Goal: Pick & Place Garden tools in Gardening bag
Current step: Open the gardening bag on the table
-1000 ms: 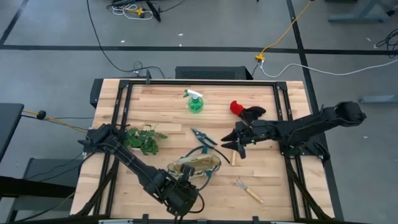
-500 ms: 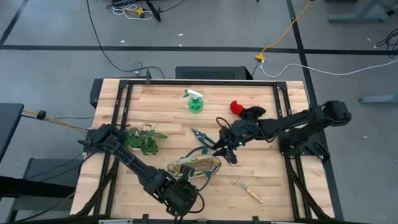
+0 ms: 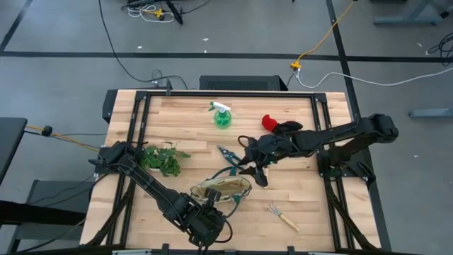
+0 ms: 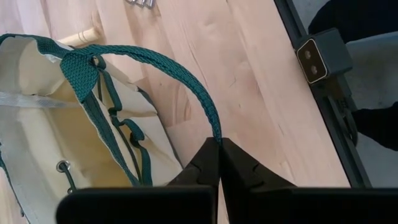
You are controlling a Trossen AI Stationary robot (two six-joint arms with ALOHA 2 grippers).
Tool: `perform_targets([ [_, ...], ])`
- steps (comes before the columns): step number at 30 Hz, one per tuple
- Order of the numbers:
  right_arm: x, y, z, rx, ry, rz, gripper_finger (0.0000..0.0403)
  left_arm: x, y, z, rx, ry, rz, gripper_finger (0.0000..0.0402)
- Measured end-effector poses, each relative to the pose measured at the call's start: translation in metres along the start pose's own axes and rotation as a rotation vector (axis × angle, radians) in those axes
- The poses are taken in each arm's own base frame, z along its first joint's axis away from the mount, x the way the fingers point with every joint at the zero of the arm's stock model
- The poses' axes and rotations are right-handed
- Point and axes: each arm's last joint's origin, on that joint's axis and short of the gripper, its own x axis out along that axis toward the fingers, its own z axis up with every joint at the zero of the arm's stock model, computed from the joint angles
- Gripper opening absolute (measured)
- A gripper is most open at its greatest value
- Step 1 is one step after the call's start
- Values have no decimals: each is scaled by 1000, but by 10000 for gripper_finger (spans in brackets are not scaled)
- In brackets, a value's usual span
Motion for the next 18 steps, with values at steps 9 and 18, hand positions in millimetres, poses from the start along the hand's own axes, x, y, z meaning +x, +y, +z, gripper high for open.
perform_targets([
  [9, 31, -2, 2, -52, 114, -30, 165, 0, 0, 1, 1, -10, -3, 5],
  [18, 44, 12, 26, -144, 181, -36, 165, 0, -1, 1, -3, -13, -11, 9],
])
